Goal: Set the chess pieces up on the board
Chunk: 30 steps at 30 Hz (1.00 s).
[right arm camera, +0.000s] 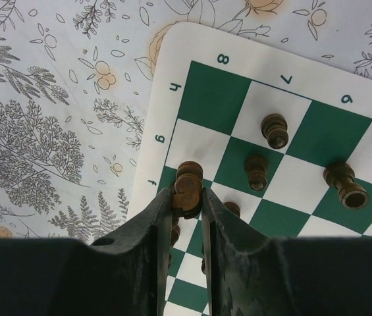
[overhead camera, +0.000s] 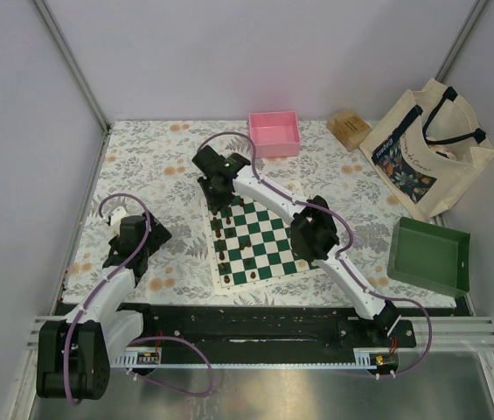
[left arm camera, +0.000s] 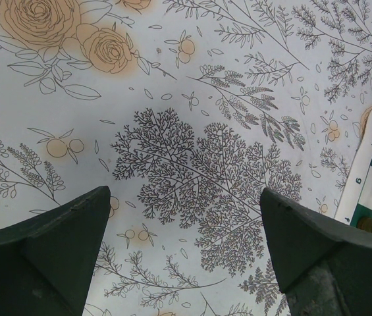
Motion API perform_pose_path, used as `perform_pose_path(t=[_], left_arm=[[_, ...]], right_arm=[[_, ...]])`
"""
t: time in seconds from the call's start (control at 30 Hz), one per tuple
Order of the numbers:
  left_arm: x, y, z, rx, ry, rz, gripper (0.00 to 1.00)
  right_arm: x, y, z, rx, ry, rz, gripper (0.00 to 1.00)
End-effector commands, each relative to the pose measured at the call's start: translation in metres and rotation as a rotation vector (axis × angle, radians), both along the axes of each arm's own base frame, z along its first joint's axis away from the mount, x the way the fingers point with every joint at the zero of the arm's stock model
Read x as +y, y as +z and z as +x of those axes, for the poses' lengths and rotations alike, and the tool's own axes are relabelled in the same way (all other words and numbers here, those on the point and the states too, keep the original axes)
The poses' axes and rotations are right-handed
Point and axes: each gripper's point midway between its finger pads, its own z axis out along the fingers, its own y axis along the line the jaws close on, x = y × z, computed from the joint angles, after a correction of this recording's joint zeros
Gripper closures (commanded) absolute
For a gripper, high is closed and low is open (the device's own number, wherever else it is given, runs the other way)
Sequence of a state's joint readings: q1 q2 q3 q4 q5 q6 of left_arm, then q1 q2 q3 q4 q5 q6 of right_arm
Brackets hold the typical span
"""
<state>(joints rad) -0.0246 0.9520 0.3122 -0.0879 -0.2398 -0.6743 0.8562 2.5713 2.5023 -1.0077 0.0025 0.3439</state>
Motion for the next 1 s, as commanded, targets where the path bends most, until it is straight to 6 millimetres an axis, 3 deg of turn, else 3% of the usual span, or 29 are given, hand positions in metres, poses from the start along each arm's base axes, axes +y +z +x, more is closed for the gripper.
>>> perform_pose_path(t=[0.0, 0.73, 0.87, 0.97], left_arm=[[0.001, 0.019, 0.015, -0.064, 0.002, 0.005, 0.01], [0.001, 0.02, 0.014, -0.066, 0.006, 0.005, 0.01], [0.001, 0.02, 0.014, -0.069, 0.007, 0.004, 0.01], [0.001, 0.02, 0.014, -0.068, 0.008, 0.002, 0.01]], right_arm=[[0.014, 0.008, 0.003, -0.021, 0.026, 0.048, 0.69], [0.015, -0.006, 0.005, -0.012, 0.021, 0.034, 0.64], [0.017, -0.002, 0.006, -0.014, 0.021, 0.046, 0.61], [0.019, 0.003, 0.007, -0.021, 0.022, 0.061, 0.54]])
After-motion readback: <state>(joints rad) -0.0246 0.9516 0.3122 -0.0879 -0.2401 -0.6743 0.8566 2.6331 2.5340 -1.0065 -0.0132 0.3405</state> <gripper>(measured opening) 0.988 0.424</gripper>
